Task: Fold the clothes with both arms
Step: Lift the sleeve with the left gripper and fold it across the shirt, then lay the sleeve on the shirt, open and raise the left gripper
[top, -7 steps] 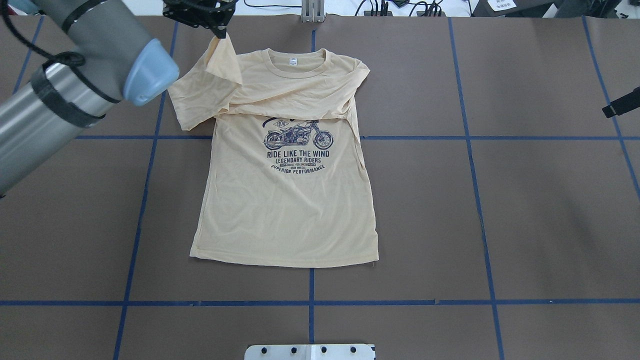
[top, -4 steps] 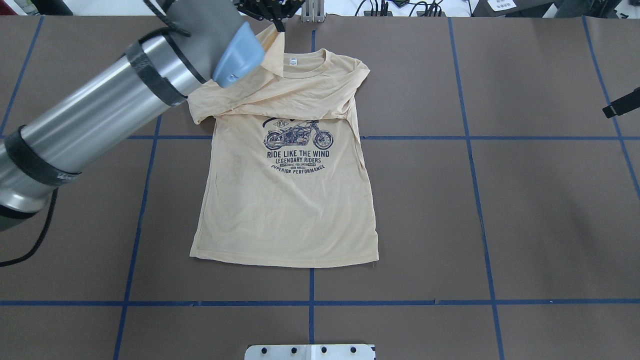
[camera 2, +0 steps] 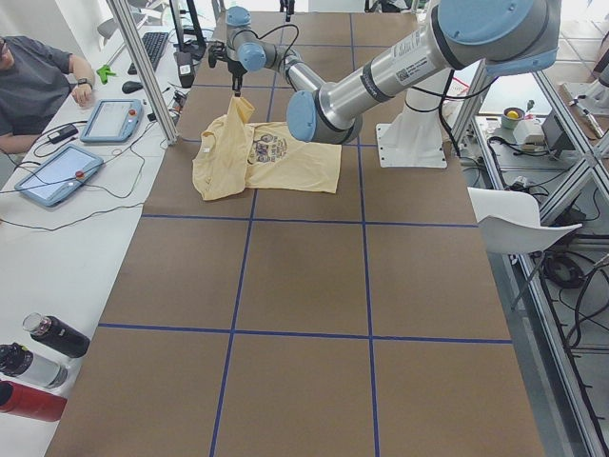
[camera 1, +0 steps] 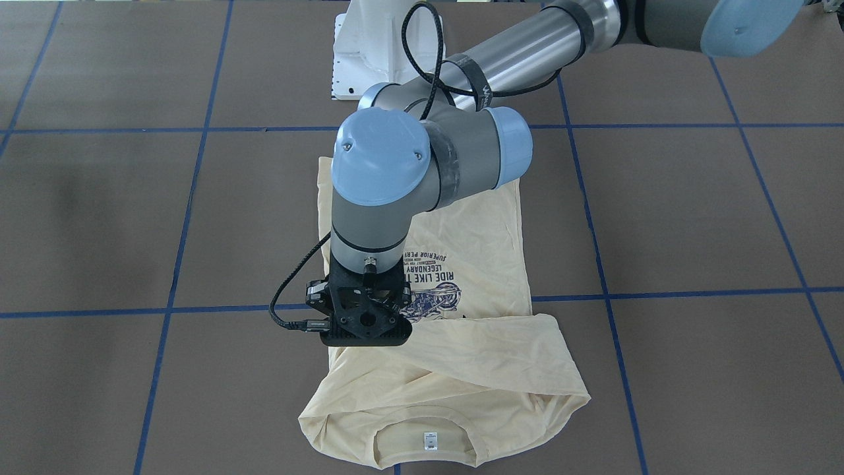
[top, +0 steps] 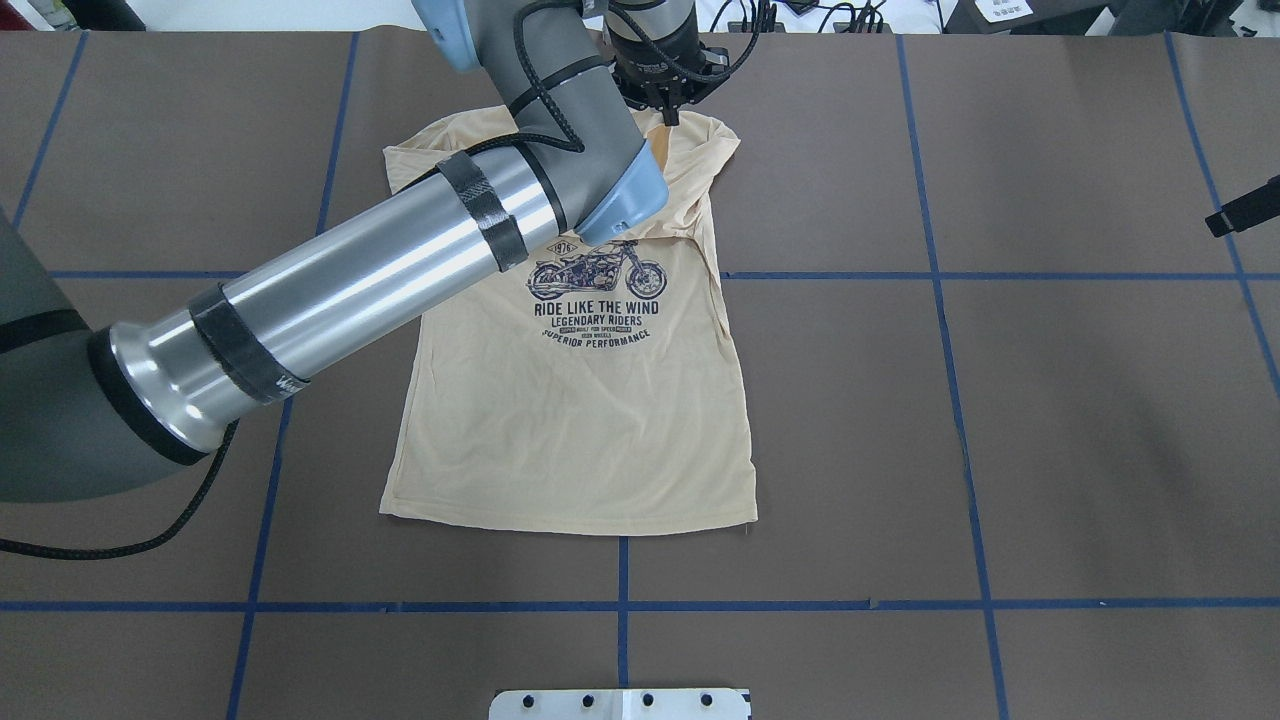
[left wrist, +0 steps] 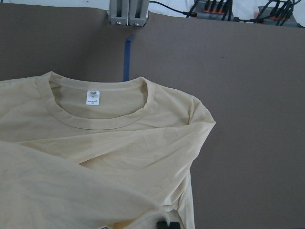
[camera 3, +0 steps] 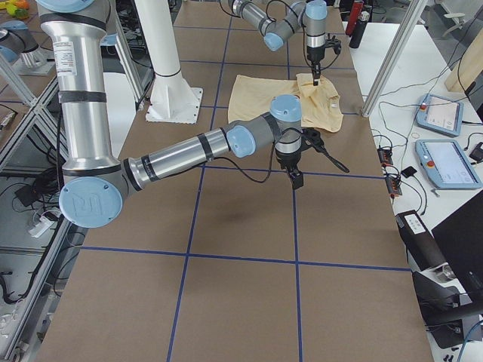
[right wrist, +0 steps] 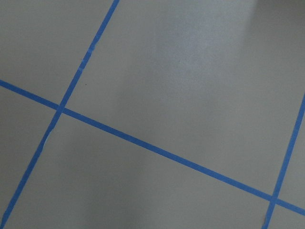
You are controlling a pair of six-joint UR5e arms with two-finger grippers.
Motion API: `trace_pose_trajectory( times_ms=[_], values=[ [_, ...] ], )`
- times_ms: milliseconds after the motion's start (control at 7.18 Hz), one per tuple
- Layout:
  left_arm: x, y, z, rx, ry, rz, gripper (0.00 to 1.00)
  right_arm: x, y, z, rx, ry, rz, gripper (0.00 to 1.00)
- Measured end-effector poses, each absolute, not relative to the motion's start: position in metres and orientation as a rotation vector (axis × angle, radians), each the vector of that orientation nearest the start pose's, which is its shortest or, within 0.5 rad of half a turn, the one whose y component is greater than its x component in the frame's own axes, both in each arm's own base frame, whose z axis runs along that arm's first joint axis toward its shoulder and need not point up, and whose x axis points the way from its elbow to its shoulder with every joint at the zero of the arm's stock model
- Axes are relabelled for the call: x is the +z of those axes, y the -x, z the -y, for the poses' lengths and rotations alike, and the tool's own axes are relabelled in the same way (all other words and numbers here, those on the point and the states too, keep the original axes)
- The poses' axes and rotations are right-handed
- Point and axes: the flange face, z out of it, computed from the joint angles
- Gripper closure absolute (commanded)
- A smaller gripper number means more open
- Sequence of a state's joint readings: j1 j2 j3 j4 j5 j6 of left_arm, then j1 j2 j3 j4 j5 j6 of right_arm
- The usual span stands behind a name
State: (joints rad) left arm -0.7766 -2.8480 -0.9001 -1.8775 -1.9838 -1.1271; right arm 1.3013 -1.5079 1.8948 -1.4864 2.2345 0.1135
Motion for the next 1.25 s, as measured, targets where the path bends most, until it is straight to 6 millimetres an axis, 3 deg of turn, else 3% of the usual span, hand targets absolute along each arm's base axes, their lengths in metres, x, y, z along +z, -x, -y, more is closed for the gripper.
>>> trace_pose_trajectory(
  times_ms=[278,418,557,696,975,1253],
  values=[
    [0.054,-0.572,0.683,-0.187,-0.238,-0.988,1.00,0.463,0.068,0.514,-0.304,-0.323,0.728,0.00],
    [0.055,-0.586,0.680,-0.223,-0.267,-1.018,1.00,0.463,0.068,0.514,-0.305,-0.323,0.729,0.00],
    [0.054,-0.602,0.671,-0.254,-0.297,-1.055,0.74,0.462,0.067,0.513,-0.305,-0.324,0.729,0.00],
    [0.052,-0.616,0.662,-0.276,-0.324,-1.091,0.01,0.462,0.067,0.513,-0.305,-0.325,0.729,0.00],
    [0.048,-0.630,0.650,-0.289,-0.346,-1.127,0.00,0.462,0.067,0.512,-0.305,-0.325,0.730,0.00],
    [0.045,-0.632,0.646,-0.272,-0.351,-1.131,0.00,0.461,0.068,0.512,-0.306,-0.325,0.731,0.00]
  ],
)
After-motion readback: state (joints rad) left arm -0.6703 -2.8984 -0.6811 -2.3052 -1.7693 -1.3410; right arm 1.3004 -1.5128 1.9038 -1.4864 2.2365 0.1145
